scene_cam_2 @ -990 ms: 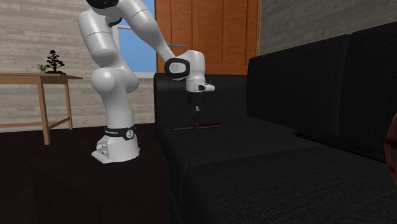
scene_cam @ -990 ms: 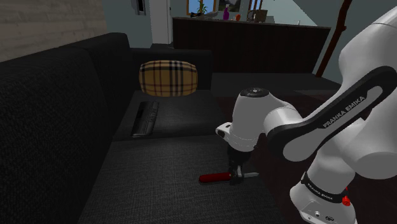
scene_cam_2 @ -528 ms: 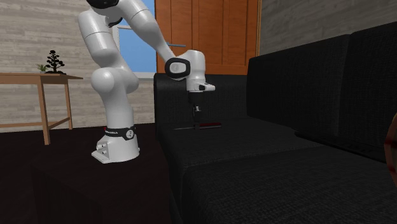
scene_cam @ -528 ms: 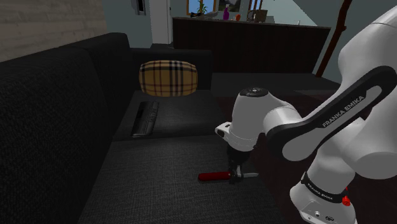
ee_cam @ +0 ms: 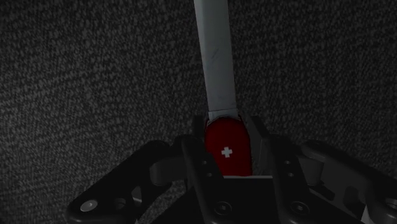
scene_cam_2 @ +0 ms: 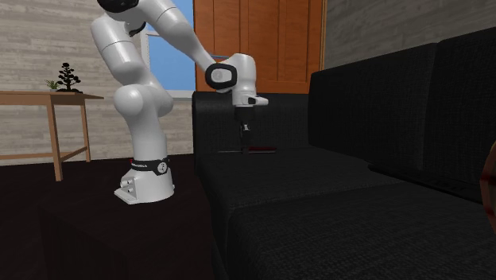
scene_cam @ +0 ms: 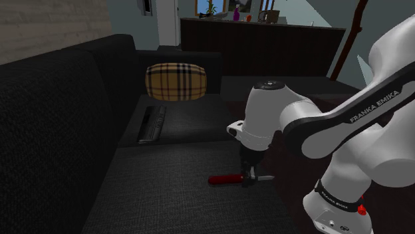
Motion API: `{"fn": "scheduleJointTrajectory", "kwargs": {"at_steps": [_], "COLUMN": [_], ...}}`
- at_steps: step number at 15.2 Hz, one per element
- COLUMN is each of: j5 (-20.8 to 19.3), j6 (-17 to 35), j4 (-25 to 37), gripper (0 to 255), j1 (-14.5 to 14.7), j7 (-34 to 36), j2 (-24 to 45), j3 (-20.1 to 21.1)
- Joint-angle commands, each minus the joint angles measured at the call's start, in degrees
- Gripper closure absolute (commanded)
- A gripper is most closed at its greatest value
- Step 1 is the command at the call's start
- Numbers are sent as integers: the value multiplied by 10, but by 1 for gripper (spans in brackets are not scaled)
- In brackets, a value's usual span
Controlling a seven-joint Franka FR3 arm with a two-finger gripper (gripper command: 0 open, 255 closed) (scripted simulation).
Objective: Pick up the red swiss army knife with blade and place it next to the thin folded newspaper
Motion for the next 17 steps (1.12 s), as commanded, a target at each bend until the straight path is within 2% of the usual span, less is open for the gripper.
{"fn": "scheduleJointTrajectory", "kwargs": {"at_steps": [1, 14, 15, 17], "j5": [-1, -11, -11, -28], "j6": [-23, -158, -160, -149], "j4": [7, 65, 66, 86], "gripper": [255, 255, 255, 255], "j1": [0, 0, 0, -21], "j7": [0, -1, -1, -24], "j2": [-15, -93, -94, -61], "j3": [-3, -19, -19, -37]}}
